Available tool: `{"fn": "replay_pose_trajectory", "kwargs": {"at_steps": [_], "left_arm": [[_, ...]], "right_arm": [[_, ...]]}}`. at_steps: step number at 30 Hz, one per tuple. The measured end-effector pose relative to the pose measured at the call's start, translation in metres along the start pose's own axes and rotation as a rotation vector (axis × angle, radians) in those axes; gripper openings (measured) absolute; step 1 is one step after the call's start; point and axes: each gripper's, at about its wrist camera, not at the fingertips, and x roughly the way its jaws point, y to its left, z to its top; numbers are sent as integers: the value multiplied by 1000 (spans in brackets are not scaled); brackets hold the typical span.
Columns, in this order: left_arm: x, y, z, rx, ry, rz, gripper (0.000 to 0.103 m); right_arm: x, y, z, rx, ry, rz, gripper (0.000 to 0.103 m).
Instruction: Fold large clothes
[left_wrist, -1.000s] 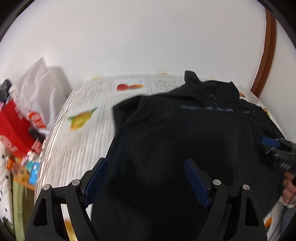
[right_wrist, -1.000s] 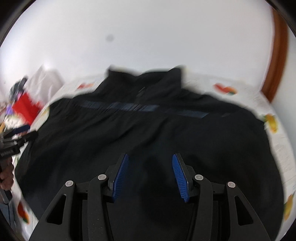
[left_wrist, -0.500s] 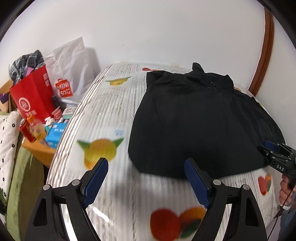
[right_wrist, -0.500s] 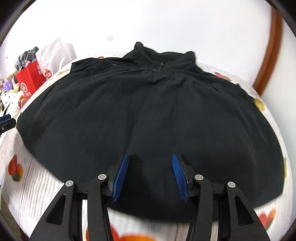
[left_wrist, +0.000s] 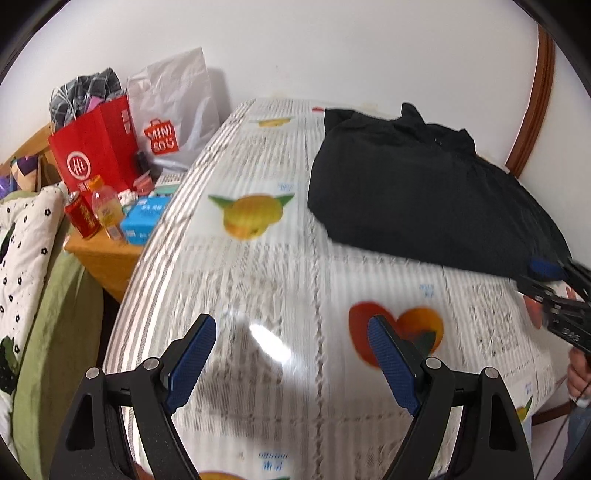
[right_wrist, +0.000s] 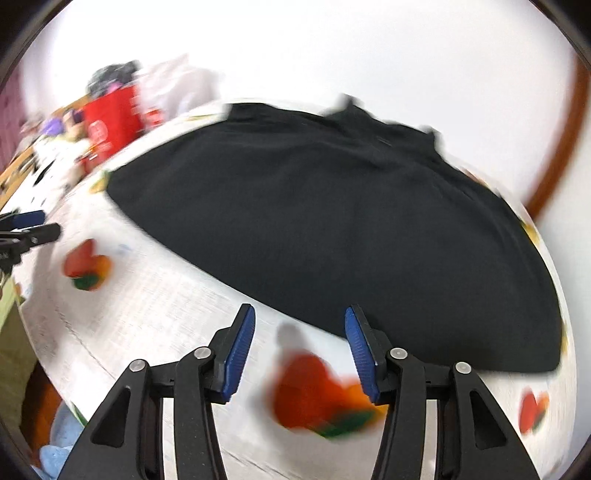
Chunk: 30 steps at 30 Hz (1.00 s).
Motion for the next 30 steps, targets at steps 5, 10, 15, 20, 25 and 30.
{"fn": "replay_pose_trajectory", "kwargs": {"at_steps": [5, 10, 15, 20, 25, 30], "left_arm": [[0, 11, -5, -19, 10, -7, 83], [4, 18, -4, -30, 14, -22, 83], [12, 22, 2, -47, 24, -51, 83], [20, 21, 8, -50, 35, -67, 83], [24, 20, 14, -59, 36, -74, 83], [26, 11, 24, -71, 31, -83, 83]], "right_arm": [[36, 71, 35, -181, 16, 88, 56], [53, 121, 60, -299, -12, 139, 57], [67, 149, 86, -356, -19, 169, 60], [83, 158, 108, -357, -8, 196, 51], [96, 162, 125, -324, -22, 201, 11], [55, 112, 143, -133, -157, 308, 7]]}}
